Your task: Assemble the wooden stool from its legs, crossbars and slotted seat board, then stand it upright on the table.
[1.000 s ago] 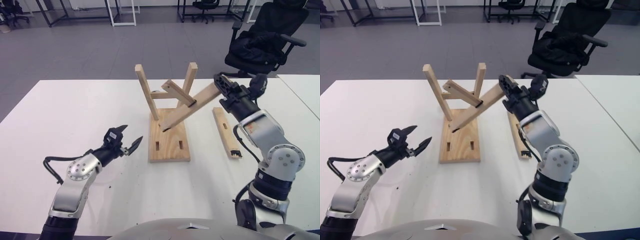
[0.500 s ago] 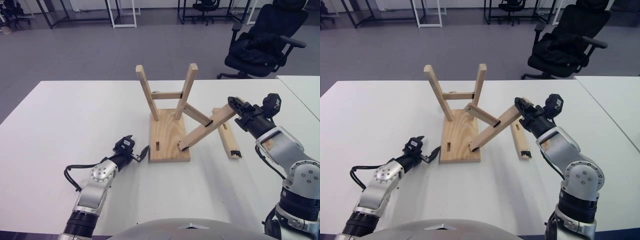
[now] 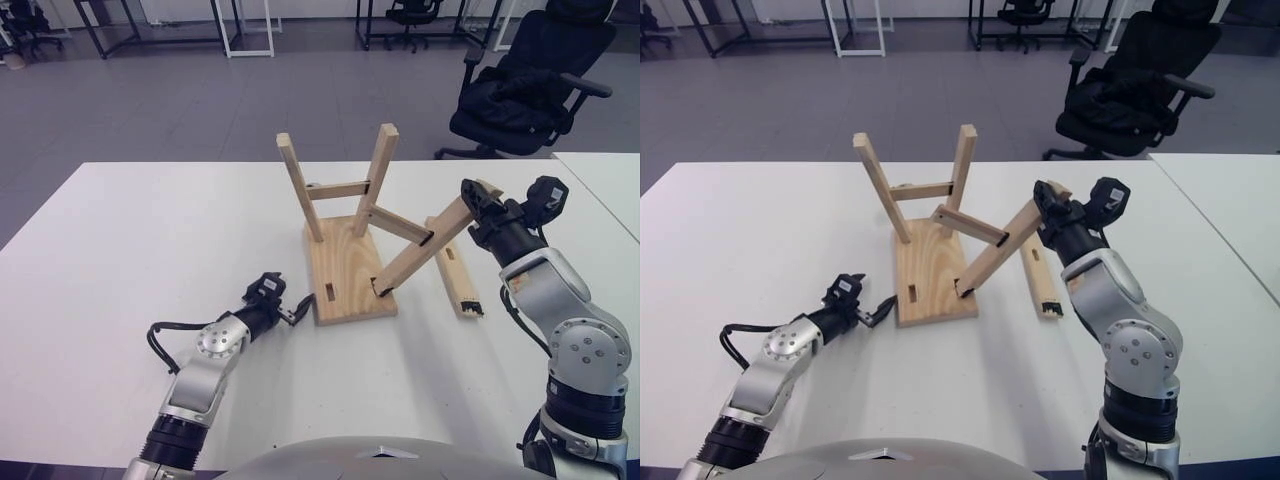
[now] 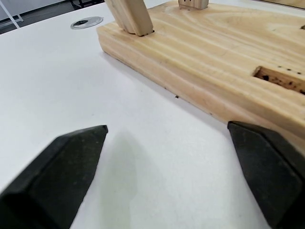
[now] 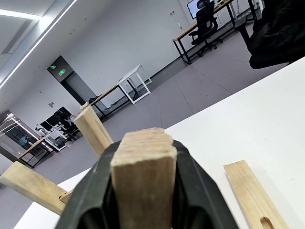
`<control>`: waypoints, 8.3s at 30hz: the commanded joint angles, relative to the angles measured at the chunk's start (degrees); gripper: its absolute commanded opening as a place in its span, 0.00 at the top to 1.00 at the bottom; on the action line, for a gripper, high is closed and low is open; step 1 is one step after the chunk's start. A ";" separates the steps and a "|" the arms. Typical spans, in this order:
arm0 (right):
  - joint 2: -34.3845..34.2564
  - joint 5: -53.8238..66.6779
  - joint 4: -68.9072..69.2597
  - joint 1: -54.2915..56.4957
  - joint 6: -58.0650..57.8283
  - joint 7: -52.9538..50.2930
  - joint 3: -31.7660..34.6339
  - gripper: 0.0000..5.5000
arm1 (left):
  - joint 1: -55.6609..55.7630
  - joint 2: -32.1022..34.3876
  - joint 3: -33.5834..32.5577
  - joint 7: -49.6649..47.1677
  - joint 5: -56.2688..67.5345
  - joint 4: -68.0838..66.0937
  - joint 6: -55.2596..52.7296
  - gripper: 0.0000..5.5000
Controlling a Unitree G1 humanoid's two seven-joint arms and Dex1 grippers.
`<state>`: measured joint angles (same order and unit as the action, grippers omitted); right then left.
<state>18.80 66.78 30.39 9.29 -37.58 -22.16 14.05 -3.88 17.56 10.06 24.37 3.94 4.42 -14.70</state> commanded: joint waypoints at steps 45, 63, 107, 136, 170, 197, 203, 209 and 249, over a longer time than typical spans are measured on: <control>-1.10 -40.64 -1.47 -2.58 1.88 16.81 -17.02 0.80 | 0.67 1.39 -4.82 -1.89 -0.57 1.83 -3.97 0.16; 4.42 -30.17 -13.08 24.33 1.95 21.00 7.29 0.29 | 1.06 0.15 -6.28 -4.33 -0.57 1.75 -2.16 0.16; 3.20 -51.92 -25.68 -3.87 -7.62 33.64 -9.66 0.57 | 4.29 -1.34 -6.91 -4.92 -0.57 -0.97 -1.57 0.16; 8.04 -58.76 -22.73 28.05 40.77 60.00 -19.38 0.62 | 48.38 -14.55 -27.91 -18.99 59.76 12.03 -27.08 0.28; 8.13 -56.19 -21.73 30.53 34.50 63.68 -17.68 0.31 | 43.50 -7.00 -30.25 -18.33 59.07 15.89 -17.40 0.81; 6.53 -78.69 -53.86 -0.89 57.13 52.03 -30.47 0.30 | 0.32 -11.34 -28.64 -48.55 65.05 34.81 -20.50 0.81; 6.59 -79.52 -50.93 -1.14 53.93 49.64 -30.39 0.30 | 1.57 -5.28 -26.20 -49.96 60.95 33.98 -23.34 0.81; 7.63 -82.34 -52.43 0.33 54.43 47.10 -30.44 0.30 | 3.62 -1.05 -21.82 -49.57 56.67 31.51 -28.08 0.81; 3.10 -20.60 10.53 13.94 -0.35 29.92 -10.77 0.30 | 0.39 -15.66 -0.02 -46.43 14.45 29.50 -26.65 0.81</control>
<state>19.09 52.61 39.67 22.17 -36.07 7.46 10.16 1.97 1.77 9.44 -21.96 19.65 39.90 -36.71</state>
